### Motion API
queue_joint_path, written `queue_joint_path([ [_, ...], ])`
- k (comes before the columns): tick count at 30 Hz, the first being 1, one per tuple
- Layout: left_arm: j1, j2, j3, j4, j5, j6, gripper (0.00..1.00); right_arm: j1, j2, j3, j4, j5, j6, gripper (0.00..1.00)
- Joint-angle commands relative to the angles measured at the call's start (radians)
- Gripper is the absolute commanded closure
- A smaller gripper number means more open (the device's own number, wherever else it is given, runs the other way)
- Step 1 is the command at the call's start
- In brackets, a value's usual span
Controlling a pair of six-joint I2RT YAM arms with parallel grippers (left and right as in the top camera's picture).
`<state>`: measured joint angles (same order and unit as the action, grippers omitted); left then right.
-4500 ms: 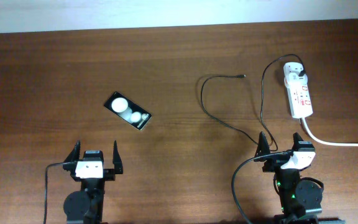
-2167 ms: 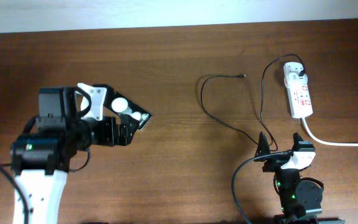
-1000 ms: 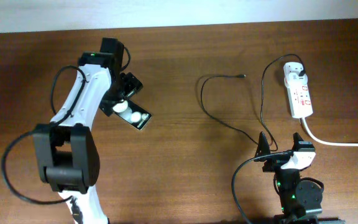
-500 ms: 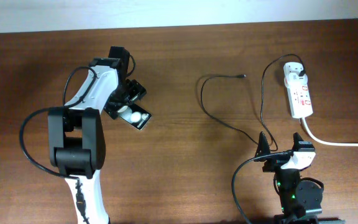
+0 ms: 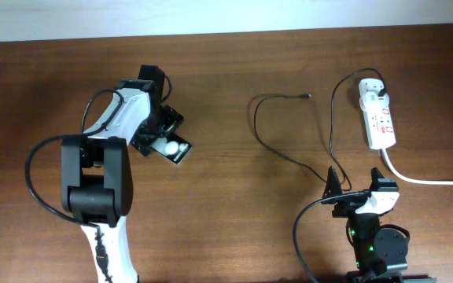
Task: Plug charger to phone and switch on socket
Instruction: 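Lift the phone with the left gripper and rotate it upright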
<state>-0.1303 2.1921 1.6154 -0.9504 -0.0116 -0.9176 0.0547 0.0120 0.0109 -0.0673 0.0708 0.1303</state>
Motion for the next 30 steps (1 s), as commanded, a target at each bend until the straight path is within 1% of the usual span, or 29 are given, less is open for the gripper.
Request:
queue_joint_path([
  [1,0.006,0.019,-0.029,0.019,-0.004,-0.01,0.05,-0.004,-0.008,-0.005,-0.006,0.013,-0.002,0.01],
  [2,0.006,0.019,-0.029,0.022,-0.003,-0.01,0.07,-0.004,-0.008,-0.005,-0.006,0.013,-0.002,0.01],
  [4,0.006,0.019,-0.029,0.022,-0.003,0.002,0.2,-0.004,-0.008,-0.005,-0.006,0.013,-0.002,0.01],
  [5,0.006,0.019,-0.029,0.022,0.0,0.026,0.22,-0.004,-0.008,-0.005,-0.006,0.013,-0.002,0.01],
  [6,0.006,0.019,-0.029,0.022,0.001,0.058,0.22,-0.004,-0.008,-0.005,-0.006,0.013,-0.002,0.01],
  [7,0.006,0.019,-0.029,0.018,0.009,0.099,0.25,-0.004,-0.008,-0.005,-0.006,0.013,-0.002,0.01],
  [8,0.006,0.019,-0.029,0.018,0.031,0.153,0.26,-0.004,-0.008,-0.005,-0.006,0.013,-0.002,0.01],
  [10,0.002,0.019,-0.029,0.019,0.05,0.243,0.25,-0.004,-0.008,-0.005,-0.006,0.013,-0.002,0.01],
  [12,-0.012,0.019,-0.029,0.018,0.05,0.361,0.26,-0.004,-0.008,-0.005,-0.006,0.013,-0.002,0.02],
  [14,-0.031,0.019,-0.033,0.018,0.049,0.419,0.25,-0.004,-0.008,-0.005,-0.006,0.013,-0.002,0.01],
  [17,-0.059,0.019,-0.073,0.052,0.049,0.423,0.18,-0.004,-0.008,-0.005,-0.006,0.013,-0.002,0.01],
  [19,-0.063,0.019,-0.119,0.088,0.049,0.422,0.06,-0.004,-0.008,-0.005,-0.006,0.013,-0.002,0.01],
  [20,-0.063,0.019,-0.13,0.093,0.049,0.422,0.02,-0.004,-0.008,-0.005,-0.006,0.013,-0.002,0.01],
  [21,-0.063,0.019,-0.142,0.098,0.049,0.422,0.0,-0.004,-0.008,-0.005,-0.006,0.013,-0.002,0.01],
  [22,-0.063,0.019,-0.147,0.1,0.05,0.422,0.04,-0.004,-0.008,-0.005,-0.006,0.013,-0.002,0.01],
  [24,-0.064,0.019,-0.148,0.099,0.05,0.422,0.15,-0.004,-0.008,-0.005,-0.006,0.013,-0.002,0.02],
  [25,-0.063,0.019,-0.148,0.098,0.051,0.422,0.16,-0.004,-0.008,-0.005,-0.006,0.013,-0.002,0.01],
  [26,-0.063,0.019,-0.148,0.098,0.05,0.422,0.22,-0.004,-0.008,-0.005,-0.006,0.013,-0.002,0.01],
  [28,-0.063,0.016,-0.143,0.094,0.054,0.422,0.24,-0.004,-0.008,-0.005,-0.006,0.013,-0.002,0.02],
  [30,-0.063,0.01,-0.124,0.067,0.06,0.422,0.22,-0.004,-0.008,-0.005,-0.006,0.013,-0.002,0.01],
])
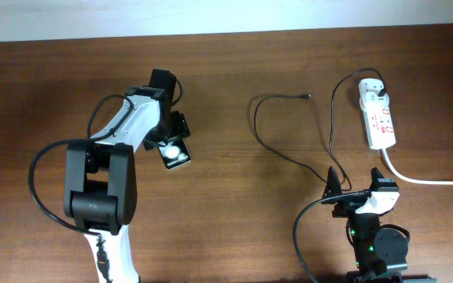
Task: Plug charger to phone and switch on socket
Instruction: 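Lift the phone with the left gripper and rotate it upright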
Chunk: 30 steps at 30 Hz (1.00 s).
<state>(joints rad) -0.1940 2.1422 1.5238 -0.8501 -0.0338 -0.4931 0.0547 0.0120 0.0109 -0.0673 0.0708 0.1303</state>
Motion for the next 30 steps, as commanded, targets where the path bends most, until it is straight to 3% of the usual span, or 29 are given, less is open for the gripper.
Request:
queue_joint_path([
  [1,0.0,0.055,-0.019,-0.053,0.082,-0.002,0.23,-0.004,-0.008,-0.005,-0.006,0.013,-0.002,0.01],
  [11,0.0,-0.23,0.017,-0.185,0.144,0.005,0.34,-0.004,-0.008,-0.005,-0.006,0.013,-0.002,0.01],
  [19,0.0,-0.468,0.017,-0.36,0.188,0.021,0.36,-0.004,-0.008,-0.005,-0.006,0.013,-0.002,0.01],
  [25,0.0,-0.658,0.017,-0.477,0.332,0.021,0.38,-0.004,-0.008,-0.005,-0.006,0.013,-0.002,0.01],
  [30,0.0,-0.679,0.017,-0.532,0.464,0.034,0.38,-0.004,-0.008,-0.005,-0.006,0.013,-0.002,0.01],
])
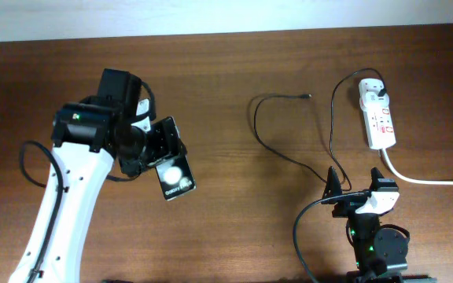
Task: Plug charger to phone and switch on socket
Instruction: 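Lift the phone with the left gripper and rotate it upright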
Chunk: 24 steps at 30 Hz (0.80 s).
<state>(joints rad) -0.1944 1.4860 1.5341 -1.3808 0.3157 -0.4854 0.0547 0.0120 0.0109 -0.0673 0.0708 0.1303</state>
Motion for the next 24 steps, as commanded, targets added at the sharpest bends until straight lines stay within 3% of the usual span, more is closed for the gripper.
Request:
queue_joint_path([
  [1,0.001,-0.023,0.006,-0.002,0.185,0.036,0.37,-0.004,-0.008,-0.005,-0.006,0.013,-0.002,0.02],
  [5,0.001,-0.023,0.006,-0.011,0.359,0.087,0.36,-0.004,-0.008,-0.005,-0.006,0.013,-0.002,0.01],
  [17,0.001,-0.023,0.006,0.04,0.608,0.071,0.38,-0.004,-0.008,-0.005,-0.006,0.013,-0.002,0.01],
  [24,0.001,-0.023,0.006,0.055,0.617,0.053,0.38,-0.004,-0.008,-0.005,-0.006,0.013,-0.002,0.01],
])
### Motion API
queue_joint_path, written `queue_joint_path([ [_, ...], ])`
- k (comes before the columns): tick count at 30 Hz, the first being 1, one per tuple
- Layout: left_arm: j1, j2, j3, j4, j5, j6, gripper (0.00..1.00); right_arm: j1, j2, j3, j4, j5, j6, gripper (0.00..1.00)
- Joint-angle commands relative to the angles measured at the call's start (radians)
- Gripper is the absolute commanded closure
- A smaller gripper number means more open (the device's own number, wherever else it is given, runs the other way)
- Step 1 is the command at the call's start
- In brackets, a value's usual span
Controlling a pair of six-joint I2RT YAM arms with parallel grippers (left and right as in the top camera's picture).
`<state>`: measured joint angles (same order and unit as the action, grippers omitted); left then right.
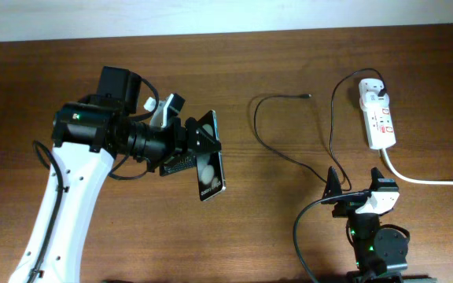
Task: Plug charger to phone and switch on socket
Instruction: 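Lift the phone with the left gripper and rotate it upright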
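My left gripper (197, 152) is shut on a black phone (209, 163), holding it up off the table left of centre, its glossy face catching a light. The black charger cable (278, 153) loops across the table, its free plug end (308, 96) lying at the back, right of centre. The white power strip (377, 115) sits at the back right with a white charger plugged into its far end. My right gripper (335, 185) rests folded at the front right, beside the cable; its jaws cannot be made out.
A thick white mains cord (435, 181) runs from the power strip off the right edge. The brown wooden table (234, 244) ends at a white wall along the back.
My left arm has moved right with the phone, which now hangs nearer the table's middle and is turned more upright. The right arm, cable and power strip are unchanged.
First my left gripper was down at the phone lying on the table at the left. A second later the phone had been turned there. Then it was held lifted off the table, and now it is carried further right toward the cable.
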<state>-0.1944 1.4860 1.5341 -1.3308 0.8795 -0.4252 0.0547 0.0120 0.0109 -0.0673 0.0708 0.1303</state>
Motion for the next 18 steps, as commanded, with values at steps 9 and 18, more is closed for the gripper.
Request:
queue_joint_path([
  [9,0.013,-0.003,0.006,0.021,0.068,-0.086,0.34,-0.004,-0.008,-0.005,-0.006,0.013,-0.002,0.01],
  [18,0.011,0.188,0.006,0.013,0.09,-0.058,0.36,-0.004,-0.008,-0.005,-0.006,0.013,-0.002,0.01],
])
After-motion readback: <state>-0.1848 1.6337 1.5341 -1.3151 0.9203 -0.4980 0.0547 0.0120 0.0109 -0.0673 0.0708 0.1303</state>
